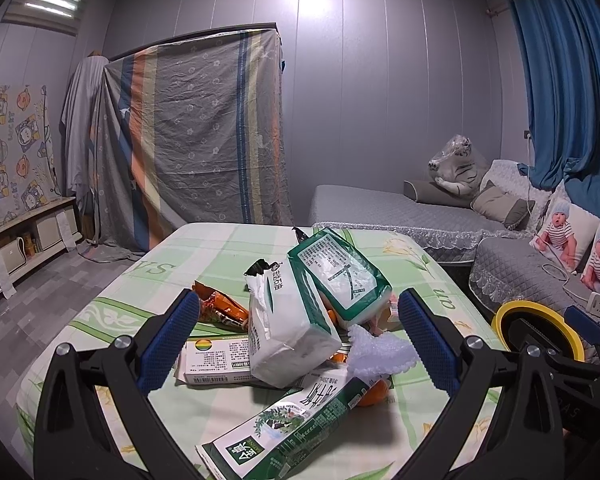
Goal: Collect trash
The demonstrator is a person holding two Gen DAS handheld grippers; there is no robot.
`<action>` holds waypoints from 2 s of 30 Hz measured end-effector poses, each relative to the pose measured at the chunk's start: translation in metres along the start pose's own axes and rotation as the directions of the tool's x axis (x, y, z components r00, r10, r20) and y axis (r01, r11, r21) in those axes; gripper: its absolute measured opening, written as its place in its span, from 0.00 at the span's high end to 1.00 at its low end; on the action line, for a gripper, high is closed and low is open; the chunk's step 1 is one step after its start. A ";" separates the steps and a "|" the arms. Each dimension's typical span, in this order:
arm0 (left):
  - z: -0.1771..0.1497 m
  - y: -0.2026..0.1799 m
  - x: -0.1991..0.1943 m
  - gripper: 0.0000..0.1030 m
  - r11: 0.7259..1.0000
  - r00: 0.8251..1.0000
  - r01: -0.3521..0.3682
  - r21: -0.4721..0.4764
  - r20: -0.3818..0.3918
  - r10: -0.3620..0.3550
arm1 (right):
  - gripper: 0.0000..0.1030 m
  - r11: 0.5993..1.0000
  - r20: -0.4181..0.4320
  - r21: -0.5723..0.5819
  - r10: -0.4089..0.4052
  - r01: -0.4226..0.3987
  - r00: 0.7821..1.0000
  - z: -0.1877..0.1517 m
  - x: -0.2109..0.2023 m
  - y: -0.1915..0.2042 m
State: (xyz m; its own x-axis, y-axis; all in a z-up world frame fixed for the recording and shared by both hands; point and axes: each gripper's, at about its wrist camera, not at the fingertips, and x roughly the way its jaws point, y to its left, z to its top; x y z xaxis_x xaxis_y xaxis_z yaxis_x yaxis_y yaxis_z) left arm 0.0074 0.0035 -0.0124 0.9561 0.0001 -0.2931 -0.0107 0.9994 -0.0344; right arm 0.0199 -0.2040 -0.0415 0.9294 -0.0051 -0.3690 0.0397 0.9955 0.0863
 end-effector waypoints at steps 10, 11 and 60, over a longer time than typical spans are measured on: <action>-0.008 -0.001 0.004 0.08 1.000 1.000 0.002 0.000 -0.005 -0.002 | 0.08 1.000 0.000 0.001 0.000 0.000 1.000 0.000 0.000 -0.001; -0.009 -0.001 0.004 0.08 1.000 1.000 0.002 0.001 -0.006 -0.002 | 0.07 1.000 0.001 0.001 -0.001 0.001 1.000 0.000 0.000 0.000; -0.016 0.055 0.021 0.08 0.994 0.980 0.103 -0.017 -0.168 -0.105 | 0.08 0.934 -0.122 -0.317 0.130 -0.163 0.984 0.020 0.040 0.035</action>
State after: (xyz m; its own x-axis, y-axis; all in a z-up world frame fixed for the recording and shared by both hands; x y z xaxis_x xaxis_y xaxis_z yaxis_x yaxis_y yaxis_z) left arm 0.0219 0.0574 -0.0359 0.8892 -0.1107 -0.4440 0.0833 0.9932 -0.0808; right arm 0.0657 -0.1712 -0.0352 0.8749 0.1362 -0.4647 -0.2309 0.9609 -0.1530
